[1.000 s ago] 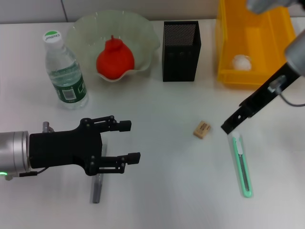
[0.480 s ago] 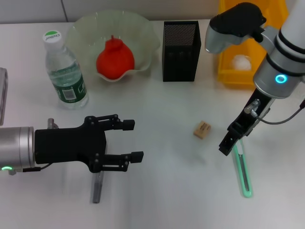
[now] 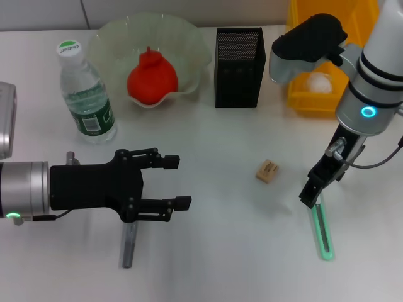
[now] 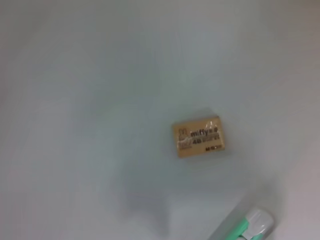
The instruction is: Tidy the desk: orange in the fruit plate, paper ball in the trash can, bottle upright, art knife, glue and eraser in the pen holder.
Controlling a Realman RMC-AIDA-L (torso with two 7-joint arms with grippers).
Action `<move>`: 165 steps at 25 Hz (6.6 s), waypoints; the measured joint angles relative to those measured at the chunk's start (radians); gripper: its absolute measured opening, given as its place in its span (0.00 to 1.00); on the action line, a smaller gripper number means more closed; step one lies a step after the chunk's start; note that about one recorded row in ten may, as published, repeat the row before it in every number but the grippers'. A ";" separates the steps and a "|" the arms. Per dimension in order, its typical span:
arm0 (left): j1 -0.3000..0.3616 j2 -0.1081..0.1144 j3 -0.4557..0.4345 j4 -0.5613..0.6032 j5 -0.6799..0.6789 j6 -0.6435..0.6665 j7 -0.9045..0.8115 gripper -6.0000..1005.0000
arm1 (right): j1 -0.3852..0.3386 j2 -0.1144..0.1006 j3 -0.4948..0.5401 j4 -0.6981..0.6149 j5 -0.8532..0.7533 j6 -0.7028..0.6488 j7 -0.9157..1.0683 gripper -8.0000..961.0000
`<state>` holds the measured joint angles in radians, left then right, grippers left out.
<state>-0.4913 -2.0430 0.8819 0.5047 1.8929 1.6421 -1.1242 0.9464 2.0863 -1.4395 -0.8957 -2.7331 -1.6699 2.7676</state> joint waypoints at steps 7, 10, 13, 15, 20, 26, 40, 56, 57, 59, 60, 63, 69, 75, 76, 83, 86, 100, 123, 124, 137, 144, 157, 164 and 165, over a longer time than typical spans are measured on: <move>-0.007 -0.001 0.001 0.000 0.003 -0.014 -0.002 0.80 | -0.008 0.003 -0.020 0.011 0.015 0.039 0.000 0.87; -0.009 -0.001 0.000 0.000 0.003 -0.016 -0.002 0.80 | -0.009 0.003 -0.036 0.022 0.031 0.054 0.000 0.84; -0.011 -0.002 0.000 0.000 0.003 -0.019 -0.002 0.80 | -0.015 0.004 -0.065 0.032 0.050 0.081 0.000 0.76; -0.012 -0.002 0.000 0.000 0.003 -0.022 -0.002 0.80 | -0.023 0.005 -0.077 0.034 0.056 0.093 0.003 0.68; -0.017 0.002 0.002 0.000 0.003 -0.025 -0.002 0.80 | -0.048 0.005 -0.080 0.013 0.065 0.107 0.014 0.58; -0.023 0.003 0.002 0.000 0.005 -0.029 -0.002 0.80 | -0.059 0.006 -0.142 0.002 0.070 0.118 0.038 0.55; -0.027 0.004 0.002 0.000 0.005 -0.033 -0.002 0.80 | -0.089 0.004 -0.159 -0.055 0.064 0.122 0.052 0.36; -0.033 0.004 0.002 0.000 0.005 -0.041 -0.002 0.80 | -0.092 0.003 -0.159 -0.054 0.059 0.127 0.047 0.25; -0.034 0.004 0.002 0.000 0.005 -0.042 -0.002 0.80 | -0.092 0.003 -0.159 -0.052 0.059 0.128 0.047 0.24; -0.034 0.004 0.002 0.000 0.005 -0.042 -0.002 0.80 | -0.092 0.003 -0.159 -0.050 0.059 0.129 0.047 0.23; -0.034 0.004 0.002 0.000 0.005 -0.042 -0.002 0.80 | -0.092 0.003 -0.159 -0.047 0.059 0.131 0.047 0.23; -0.034 0.004 0.002 0.000 0.005 -0.044 -0.002 0.80 | -0.092 0.002 -0.159 -0.043 0.059 0.133 0.046 0.21; -0.035 0.003 0.002 0.000 0.005 -0.044 -0.002 0.80 | -0.125 -0.002 -0.146 -0.124 0.060 0.134 0.045 0.19; -0.036 0.004 0.002 0.000 0.005 -0.050 -0.002 0.80 | -0.219 -0.003 -0.039 -0.361 0.069 0.143 0.027 0.19; -0.036 0.004 0.002 0.000 0.005 -0.051 -0.002 0.80 | -0.238 -0.002 -0.011 -0.416 0.081 0.158 0.019 0.19; -0.036 0.003 0.002 0.000 0.005 -0.058 0.003 0.80 | -0.327 0.000 0.038 -0.562 0.219 0.384 -0.066 0.19; -0.036 0.002 0.000 0.000 0.005 -0.061 0.004 0.80 | -0.340 0.000 0.034 -0.548 0.263 0.512 -0.099 0.19; -0.040 -0.002 -0.006 0.003 0.005 -0.061 0.005 0.80 | -0.341 -0.002 0.012 -0.393 0.437 0.939 -0.204 0.19; -0.049 0.004 -0.008 0.002 0.005 -0.070 0.007 0.80 | -0.228 -0.003 -0.092 -0.097 0.483 1.167 -0.207 0.20; -0.049 0.005 -0.008 0.002 0.005 -0.070 0.007 0.80 | -0.230 -0.003 -0.092 -0.096 0.483 1.165 -0.207 0.20; -0.041 0.003 0.002 0.004 0.005 -0.057 0.008 0.79 | -0.395 -0.006 -0.081 -0.366 0.651 0.992 -0.326 0.67; -0.035 0.004 -0.005 0.009 0.003 -0.016 0.008 0.79 | -0.422 -0.008 0.085 -0.490 0.788 0.553 -0.431 0.78; -0.027 0.003 -0.008 0.010 -0.003 0.014 0.020 0.79 | -0.177 -0.032 0.252 -0.235 0.359 0.062 -0.314 0.78; -0.031 0.001 -0.008 0.006 -0.003 0.011 0.021 0.79 | -0.112 -0.008 0.220 -0.131 0.214 0.092 -0.289 0.78; -0.031 0.001 -0.008 0.007 -0.003 0.011 0.021 0.79 | -0.112 -0.008 0.220 -0.131 0.214 0.092 -0.289 0.78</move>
<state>-0.5224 -2.0423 0.8743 0.5114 1.8897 1.6535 -1.1030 0.8349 2.0783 -1.2193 -1.0267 -2.5188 -1.5782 2.4785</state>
